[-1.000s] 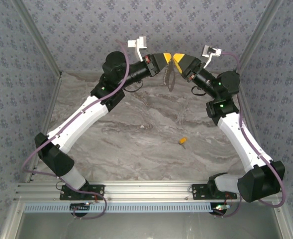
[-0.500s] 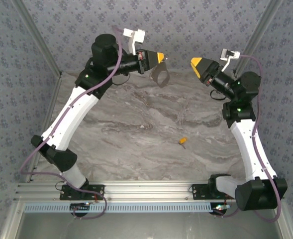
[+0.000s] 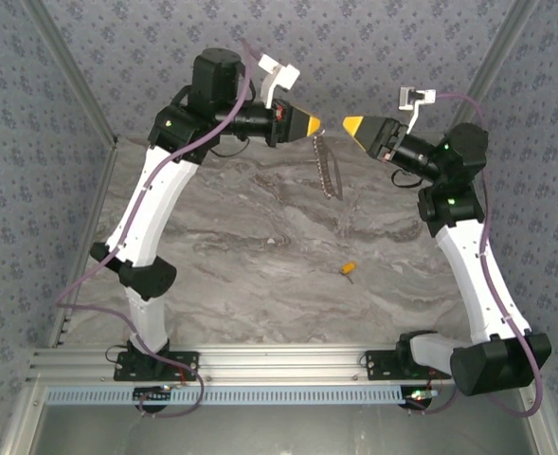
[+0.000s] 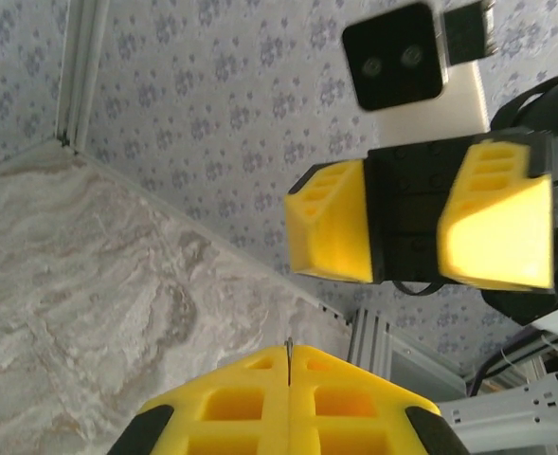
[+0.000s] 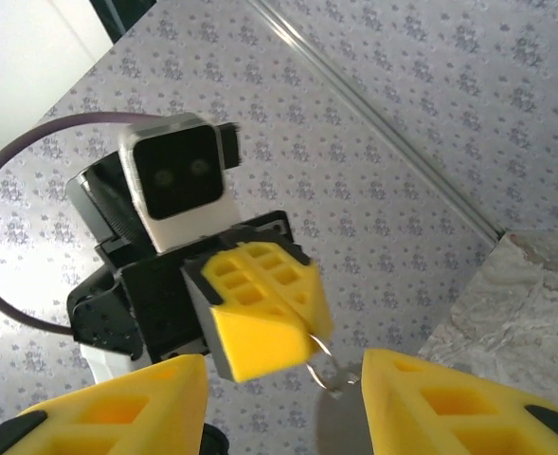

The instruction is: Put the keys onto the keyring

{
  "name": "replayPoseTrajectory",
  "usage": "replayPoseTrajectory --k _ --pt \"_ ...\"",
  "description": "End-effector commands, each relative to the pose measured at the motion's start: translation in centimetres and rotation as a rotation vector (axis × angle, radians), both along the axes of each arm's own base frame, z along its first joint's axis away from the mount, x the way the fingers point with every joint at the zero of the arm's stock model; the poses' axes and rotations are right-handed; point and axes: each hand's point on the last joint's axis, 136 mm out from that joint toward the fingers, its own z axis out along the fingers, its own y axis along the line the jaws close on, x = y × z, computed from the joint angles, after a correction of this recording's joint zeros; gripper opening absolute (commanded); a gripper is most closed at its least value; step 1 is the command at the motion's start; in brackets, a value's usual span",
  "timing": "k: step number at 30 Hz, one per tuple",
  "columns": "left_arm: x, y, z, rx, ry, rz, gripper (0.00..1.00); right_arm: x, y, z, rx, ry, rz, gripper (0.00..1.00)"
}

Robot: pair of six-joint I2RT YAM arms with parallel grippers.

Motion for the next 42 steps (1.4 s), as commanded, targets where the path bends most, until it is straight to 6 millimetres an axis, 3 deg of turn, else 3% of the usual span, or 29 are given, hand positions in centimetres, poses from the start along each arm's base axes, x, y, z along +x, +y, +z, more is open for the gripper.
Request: replayPoseTrajectory --k 1,13,29,33,37,39,42 --pt "-1.4 0.2 0.8 -0.008 -0.026 -0.052 0.00 -0.9 0.9 0.6 -0.029 -0.048 0.050 0.47" --pt "-1.4 -0.4 1.0 -0.029 -0.019 -0.075 0.00 -0.2 2.6 -1.6 -0.058 -0.006 0.071 0.40" --pt "-1.6 -0.5 1.5 -0.045 -0.027 -0.080 0.00 -0.2 3.5 -2.5 -0.058 0.014 0.095 0.29" --pt "-1.7 -0.5 1.5 -0.044 -0.029 -0.082 0.00 -0.3 3.6 -2.7 -0.057 0.017 0.095 0.17" --pt "-1.8 -0.5 1.5 -0.042 -0.030 -0.081 0.00 -0.4 3.5 -2.9 -0.058 0.026 0.095 0.00" --pt "-1.5 -0.4 1.7 -0.043 -0.031 -0.061 0.00 -0.3 3.3 -3.0 -0.056 0.031 0.083 0.00" --pt "-0.6 0.1 2.1 -0.043 -0.030 0.021 0.29 0.1 2.7 -3.0 -0.040 0.035 0.045 0.00"
